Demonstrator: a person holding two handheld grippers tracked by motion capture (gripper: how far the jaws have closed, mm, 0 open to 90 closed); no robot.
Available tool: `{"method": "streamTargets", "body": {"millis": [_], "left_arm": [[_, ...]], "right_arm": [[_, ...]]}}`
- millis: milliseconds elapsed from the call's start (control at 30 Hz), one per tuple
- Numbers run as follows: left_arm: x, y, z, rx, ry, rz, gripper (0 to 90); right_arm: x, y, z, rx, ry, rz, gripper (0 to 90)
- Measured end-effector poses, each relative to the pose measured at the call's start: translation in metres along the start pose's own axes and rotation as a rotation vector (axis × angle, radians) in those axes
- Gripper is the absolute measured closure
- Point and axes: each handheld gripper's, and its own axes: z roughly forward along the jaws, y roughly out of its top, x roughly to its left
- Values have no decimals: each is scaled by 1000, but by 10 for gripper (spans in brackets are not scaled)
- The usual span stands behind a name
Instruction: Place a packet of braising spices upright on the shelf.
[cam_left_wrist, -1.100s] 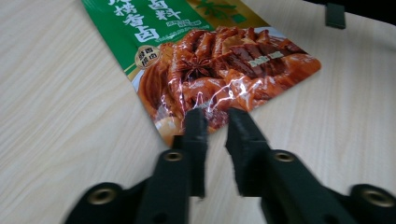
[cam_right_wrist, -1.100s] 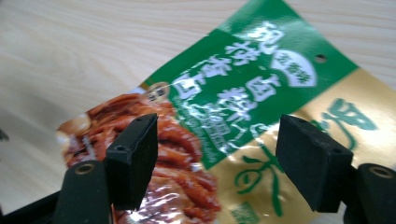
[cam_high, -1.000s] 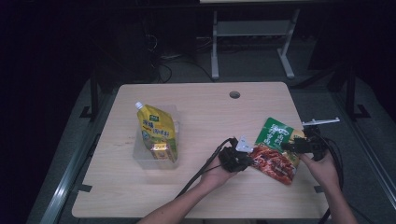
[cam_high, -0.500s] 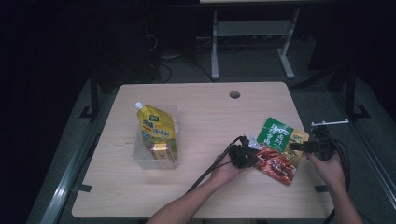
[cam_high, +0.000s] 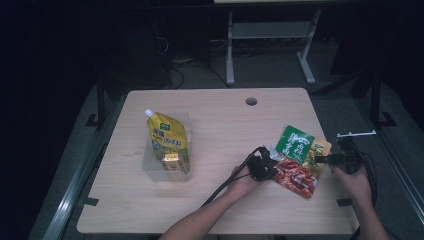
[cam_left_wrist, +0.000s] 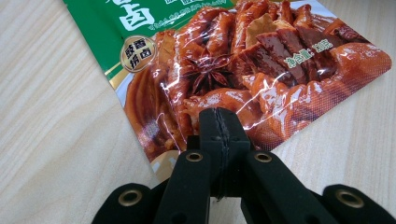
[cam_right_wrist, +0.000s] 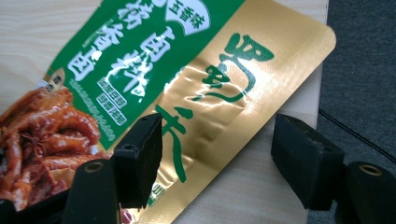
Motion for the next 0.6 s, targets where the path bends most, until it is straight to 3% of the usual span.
{"method": "streamTargets", "body": {"millis": [400, 600], "left_arm": [[-2, 1, 1, 17, 11, 14, 896], [-3, 1, 1, 19, 15, 22, 896]], "right_arm": [[1, -1, 0, 0, 25, 22, 375], [3, -3, 1, -5, 36, 4, 414]]}}
